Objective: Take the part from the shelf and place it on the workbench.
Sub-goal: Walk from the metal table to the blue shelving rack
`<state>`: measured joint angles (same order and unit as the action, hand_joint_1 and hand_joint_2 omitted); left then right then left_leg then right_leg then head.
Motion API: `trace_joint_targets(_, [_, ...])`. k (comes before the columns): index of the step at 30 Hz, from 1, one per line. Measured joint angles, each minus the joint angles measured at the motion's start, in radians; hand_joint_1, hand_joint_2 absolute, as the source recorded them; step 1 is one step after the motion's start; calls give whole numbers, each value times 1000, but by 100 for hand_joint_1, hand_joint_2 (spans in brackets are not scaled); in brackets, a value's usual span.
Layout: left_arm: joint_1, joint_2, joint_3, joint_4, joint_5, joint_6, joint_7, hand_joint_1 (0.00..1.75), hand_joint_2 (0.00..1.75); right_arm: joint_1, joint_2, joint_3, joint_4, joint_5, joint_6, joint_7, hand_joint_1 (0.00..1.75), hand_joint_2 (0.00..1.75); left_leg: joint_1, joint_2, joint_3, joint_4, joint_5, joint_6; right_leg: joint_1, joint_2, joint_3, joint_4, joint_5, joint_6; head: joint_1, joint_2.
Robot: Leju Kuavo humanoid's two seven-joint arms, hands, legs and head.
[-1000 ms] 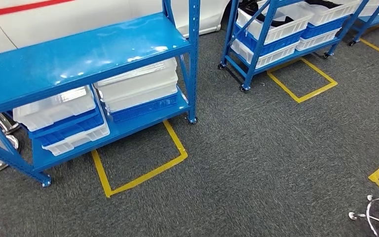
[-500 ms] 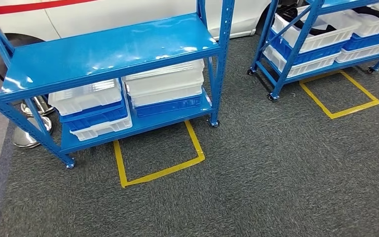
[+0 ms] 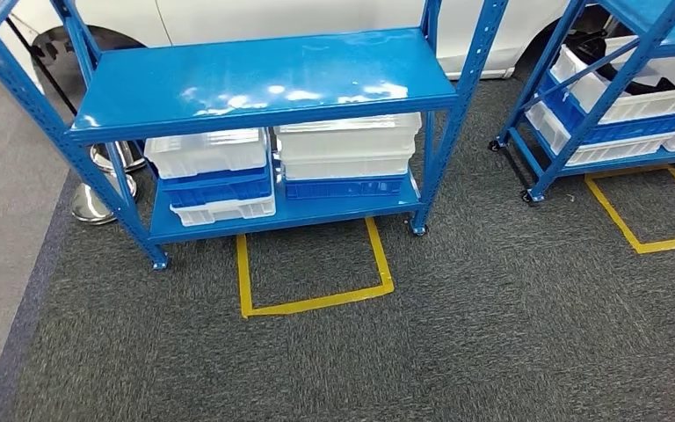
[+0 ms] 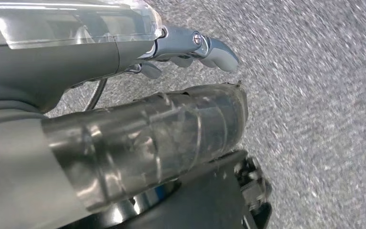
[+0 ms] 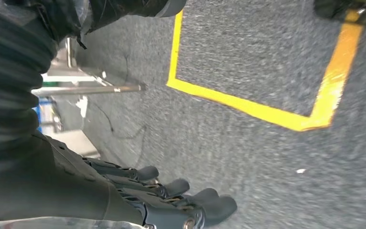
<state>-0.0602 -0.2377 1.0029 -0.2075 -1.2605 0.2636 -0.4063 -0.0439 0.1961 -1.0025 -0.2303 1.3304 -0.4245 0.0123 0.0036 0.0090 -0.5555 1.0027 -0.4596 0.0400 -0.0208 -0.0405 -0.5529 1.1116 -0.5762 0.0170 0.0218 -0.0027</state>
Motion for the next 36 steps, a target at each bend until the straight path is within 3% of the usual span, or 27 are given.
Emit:
trace_joint_targets(2, [-3,0,0,0,-1,-10,-5,0,0,3,0,0,0,0,2,-1,0,175,-3,-15,-1,0,0,6,0,31,-67,130,-60,0,0,0])
trace_joint_targets(3, [-3,0,0,0,-2,-14,-7,0,0,3,0,0,0,0,2,0,0,175,-4,-24,0,1,-1,8,0,34,-96,180,-73,0,0,0])
trace_joint_targets(4, [-2,-1,0,0,-2,-18,-10,0,0,4,0,0,0,0,2,0,0,175,-6,-31,1,2,-3,9,0,35,-111,199,-65,0,0,0])
trace_joint_targets(5, [-1,0,0,0,-3,-21,-12,0,0,4,0,0,0,0,2,1,0,131,-6,-39,3,5,-4,9,0,36,-108,179,-37,-2,0,0])
trace_joint_targets(8, [0,0,0,0,-6,-28,-16,0,0,4,0,0,0,0,2,2,0,0,-8,-57,7,15,-16,1,1,49,-39,-3,71,-10,0,0])
trace_joint_targets(10, [0,0,0,0,-8,-33,-17,0,0,4,0,0,0,0,2,1,0,0,-9,-62,4,20,-21,-10,6,57,-22,-55,85,-16,0,0])
trace_joint_targets(12, [0,0,0,0,-10,-38,-18,0,0,3,0,0,0,0,3,0,0,0,-9,-63,4,19,-23,-20,6,54,-21,-60,87,-23,0,0])
trace_joint_targets(14, [1,1,0,0,-11,-40,-18,0,0,3,1,0,0,0,4,-1,0,0,-8,-49,-5,45,-45,-30,3,48,-15,-70,90,-35,0,0])
trace_joint_targets(17, [0,1,-1,0,-11,-40,-18,0,0,5,1,0,0,0,4,-1,0,0,-2,-24,-84,212,-136,-43,2,34,-11,-76,90,-47,-1,0])
trace_joint_targets(18, [0,1,-1,0,-11,-40,-18,0,0,5,1,0,0,0,4,-1,0,0,0,-21,-115,272,-158,-46,3,29,-11,-76,89,-48,-1,0])
trace_joint_targets(19, [1,1,-1,0,-12,-40,-18,0,0,6,1,0,0,0,4,-1,0,0,2,-19,-132,304,-161,-49,3,26,-10,-75,88,-48,-1,0])
trace_joint_targets(20, [2,2,-1,0,-12,-40,-18,0,0,5,1,0,0,0,5,-1,0,0,4,-17,-131,297,-143,-50,3,24,-9,-75,87,-47,-1,0])
trace_joint_targets(21, [3,3,-1,0,-13,-41,-19,0,0,5,1,0,0,1,5,-1,0,0,6,-15,-108,249,-108,-51,3,22,-6,-75,85,-46,-1,0])
trace_joint_targets(22, [3,3,-1,0,-14,-42,-19,0,0,5,1,0,0,1,6,-1,0,0,8,-12,-73,177,-67,-50,3,22,-3,-75,83,-43,-1,0])
trace_joint_targets(24, [2,4,-2,0,-18,-44,-19,0,0,5,1,0,0,2,7,-1,0,0,6,-4,-15,54,-21,-44,6,20,2,-73,78,-34,-1,0])
trace_joint_targets(25, [1,4,-2,0,-19,-46,-20,0,0,4,1,0,0,2,7,-1,0,0,3,-2,-3,27,-16,-39,7,20,3,-73,77,-28,-1,0])
trace_joint_targets(29, [2,6,-3,0,-20,-62,-21,0,0,1,2,0,0,3,16,-1,0,0,1,-7,8,5,-14,-12,4,21,4,-62,65,-4,0,0])
trace_joint_targets(31, [1,6,-4,0,-21,-68,-22,0,0,1,2,0,0,3,23,-1,0,0,3,-8,13,-4,-10,2,1,28,-34,18,20,2,1,0])
trace_joint_targets(33, [0,6,-4,0,-23,-74,-24,0,0,1,2,0,0,3,28,-1,0,0,0,-9,14,-4,-12,9,1,33,-104,146,-33,4,1,0])
trace_joint_targets(34, [1,6,-4,0,-23,-75,-24,0,0,1,2,0,0,3,29,-1,0,0,-2,-10,15,-4,-14,10,1,33,-131,189,-40,5,1,0])
trace_joint_targets(35, [2,6,-5,0,-23,-75,-24,0,0,2,2,0,0,3,31,-1,0,0,-4,-12,18,-3,-16,10,1,34,-142,199,-28,5,1,0])
trace_joint_targets(36, [2,6,-5,0,-23,-75,-24,0,0,2,2,0,0,3,32,-1,0,0,-5,-15,22,-2,-18,10,1,34,-133,169,4,3,1,0])
